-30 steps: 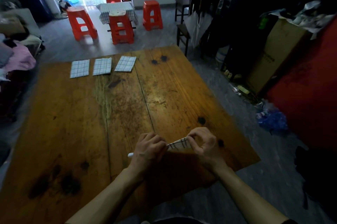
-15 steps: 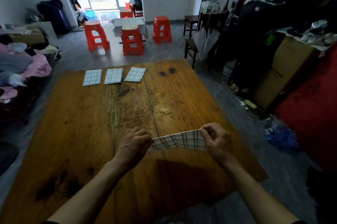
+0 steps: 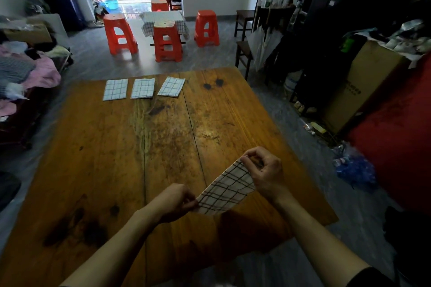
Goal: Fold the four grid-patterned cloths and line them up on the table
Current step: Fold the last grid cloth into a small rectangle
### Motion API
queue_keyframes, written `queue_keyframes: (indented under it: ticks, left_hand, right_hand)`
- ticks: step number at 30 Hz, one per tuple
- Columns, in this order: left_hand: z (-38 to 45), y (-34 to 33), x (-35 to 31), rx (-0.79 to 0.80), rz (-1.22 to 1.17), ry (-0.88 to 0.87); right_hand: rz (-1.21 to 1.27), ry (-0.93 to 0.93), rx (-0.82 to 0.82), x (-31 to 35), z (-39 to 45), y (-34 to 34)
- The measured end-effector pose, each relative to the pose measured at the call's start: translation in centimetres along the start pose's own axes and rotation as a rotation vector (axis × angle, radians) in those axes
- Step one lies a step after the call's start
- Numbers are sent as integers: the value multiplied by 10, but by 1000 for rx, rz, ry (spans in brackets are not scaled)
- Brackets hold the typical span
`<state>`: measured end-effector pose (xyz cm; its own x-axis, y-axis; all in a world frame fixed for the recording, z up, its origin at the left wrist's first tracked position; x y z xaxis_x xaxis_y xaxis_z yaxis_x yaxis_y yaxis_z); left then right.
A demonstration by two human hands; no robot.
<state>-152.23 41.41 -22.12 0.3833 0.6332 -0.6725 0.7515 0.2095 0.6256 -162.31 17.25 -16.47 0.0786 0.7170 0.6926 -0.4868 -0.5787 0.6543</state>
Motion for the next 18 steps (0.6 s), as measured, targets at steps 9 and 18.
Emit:
queue_keyframes:
  ticks: [9, 18]
  left_hand:
    - [-10, -23, -5, 164, -635, 18]
    - [-15, -42, 46, -250, -255, 304]
  right_hand:
    - [-146, 154, -83, 21, 10, -7]
    - [-384, 261, 203, 22, -26, -91]
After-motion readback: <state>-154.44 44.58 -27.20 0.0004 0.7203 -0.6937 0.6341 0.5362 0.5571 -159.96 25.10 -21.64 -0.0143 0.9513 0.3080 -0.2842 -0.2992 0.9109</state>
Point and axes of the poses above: each hand's wrist, its own z-axis towards the middle knuckle, its own y-axis out of the back of the hand, x = y × z, the point moved 1 cm from there along z, towards the middle knuckle, and after that the axes turned 12 degrees about -z, right-handed, at the moved point
